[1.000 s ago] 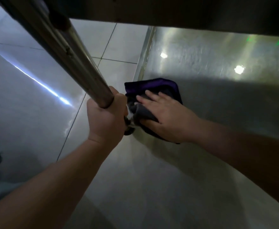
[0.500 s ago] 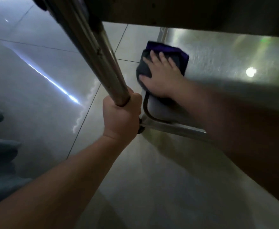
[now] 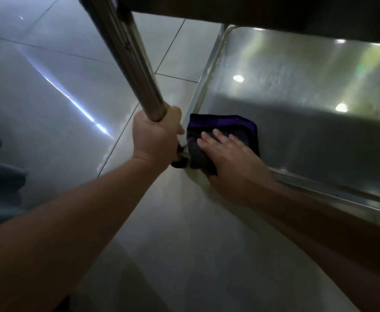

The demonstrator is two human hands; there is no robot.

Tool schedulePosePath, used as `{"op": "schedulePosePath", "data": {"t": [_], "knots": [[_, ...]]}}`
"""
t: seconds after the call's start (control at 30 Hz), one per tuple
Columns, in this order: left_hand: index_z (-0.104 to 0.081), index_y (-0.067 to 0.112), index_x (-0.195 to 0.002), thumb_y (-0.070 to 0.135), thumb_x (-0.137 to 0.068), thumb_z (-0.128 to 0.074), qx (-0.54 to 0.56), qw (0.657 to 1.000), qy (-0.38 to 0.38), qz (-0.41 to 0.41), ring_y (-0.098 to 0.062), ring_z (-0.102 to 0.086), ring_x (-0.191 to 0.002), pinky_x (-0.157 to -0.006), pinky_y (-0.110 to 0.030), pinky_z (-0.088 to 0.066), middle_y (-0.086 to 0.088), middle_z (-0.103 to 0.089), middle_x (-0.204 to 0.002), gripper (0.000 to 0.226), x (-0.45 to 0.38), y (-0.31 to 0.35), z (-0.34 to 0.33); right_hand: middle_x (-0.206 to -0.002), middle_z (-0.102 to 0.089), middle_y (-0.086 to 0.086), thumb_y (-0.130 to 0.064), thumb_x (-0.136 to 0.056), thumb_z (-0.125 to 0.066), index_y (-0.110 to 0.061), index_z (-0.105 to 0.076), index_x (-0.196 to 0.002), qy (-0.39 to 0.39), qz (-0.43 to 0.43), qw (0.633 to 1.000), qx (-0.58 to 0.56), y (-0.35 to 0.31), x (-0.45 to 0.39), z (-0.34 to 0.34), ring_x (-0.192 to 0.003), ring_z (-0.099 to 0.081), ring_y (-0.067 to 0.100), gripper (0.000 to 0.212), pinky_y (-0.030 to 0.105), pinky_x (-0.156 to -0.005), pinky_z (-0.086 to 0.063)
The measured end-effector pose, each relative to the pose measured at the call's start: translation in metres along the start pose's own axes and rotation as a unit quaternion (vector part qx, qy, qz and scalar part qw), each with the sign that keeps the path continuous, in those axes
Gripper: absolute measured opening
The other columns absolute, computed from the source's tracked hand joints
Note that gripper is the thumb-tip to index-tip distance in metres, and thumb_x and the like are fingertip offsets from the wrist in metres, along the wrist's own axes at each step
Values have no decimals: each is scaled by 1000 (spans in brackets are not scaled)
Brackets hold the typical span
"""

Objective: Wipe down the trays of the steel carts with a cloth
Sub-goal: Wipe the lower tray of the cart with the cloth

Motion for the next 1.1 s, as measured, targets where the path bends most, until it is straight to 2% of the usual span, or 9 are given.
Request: {"op": "schedulePosePath", "data": {"t": [0.23,0.33,0.47,0.57,0.67,0.77,0.87,0.93,1.1], "knots": [[-59,7,-93,36,-81,-63,-108,993,51,16,-8,-56,-64,-57,-18,-52,-1,-58,-76,31,10,-5,9,-173,-10,-9,-39,-104,-47,-30,-11,-166,29,-22,998,58,45,54,-7,-160,-2,13,72,34,-126,4],[-54,25,-108,44,-87,-70,-246,969,24,17,-9,-63,-83,-66,-26,-54,4,-61,-95,33,23,-15,14,-173,-14,-10,-40,-102,-51,-31,-14,-165,40,-34,997,57,63,75,-4,-160,-5,12,74,36,-128,0],[-42,16,-147,50,-86,-80,-467,851,-83,227,-29,-57,-115,-88,-39,-51,-9,-52,-137,79,47,-59,20,-172,-17,-9,-38,-95,-63,-31,-17,-165,44,-52,995,79,89,107,0,-159,-12,14,84,38,-128,-5],[-58,11,-118,51,-97,-69,-548,740,-243,306,-25,-60,-95,-77,-35,-51,-10,-62,-111,47,73,-74,5,-173,-14,-10,-39,-95,-63,-31,-13,-165,41,-64,993,86,109,130,3,-160,-8,14,86,39,-129,-6],[-69,13,-104,43,-105,-59,-603,675,-374,204,-19,-65,-83,-60,-17,-48,-4,-69,-95,31,92,-65,-39,-173,-10,-11,-40,-97,-62,-32,-10,-166,35,-77,993,81,127,153,7,-160,-4,13,87,38,-129,-3],[-70,20,-123,47,-104,-55,-646,629,-425,79,-22,-66,-112,-86,-27,-52,-1,-69,-120,36,113,-44,-89,-173,-8,-12,-41,-98,-62,-31,-12,-166,36,-95,992,70,145,178,12,-160,-2,13,85,37,-129,-1],[-64,32,-128,48,-101,-55,-627,615,-476,-45,-13,-64,-103,-85,-31,-51,12,-67,-113,33,140,-20,-139,-173,-4,-14,-42,-101,-55,-33,-9,-166,39,-113,991,65,165,203,16,-160,2,11,81,35,-128,2],[-58,35,-133,46,-100,-57,-579,639,-494,-110,-8,-59,-94,-77,-28,-45,17,-61,-107,35,157,-1,-170,-173,-1,-16,-43,-102,-54,-34,-9,-166,39,-122,990,61,178,219,19,-159,4,9,79,34,-127,4],[-43,22,-154,36,-101,-63,-547,628,-464,-303,-24,-48,-129,-106,-34,-39,-3,-50,-143,59,191,22,-224,-172,-7,-16,-41,-101,-56,-34,-15,-166,45,-131,988,69,209,259,29,-160,-1,9,77,35,-128,-1]]}}
Point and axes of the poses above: each hand's wrist, its own x-axis away from the middle knuckle, its own z-axis out of the back of the hand, y = z × x, the point moved 6 cm from there along -x, towards the middle knuckle
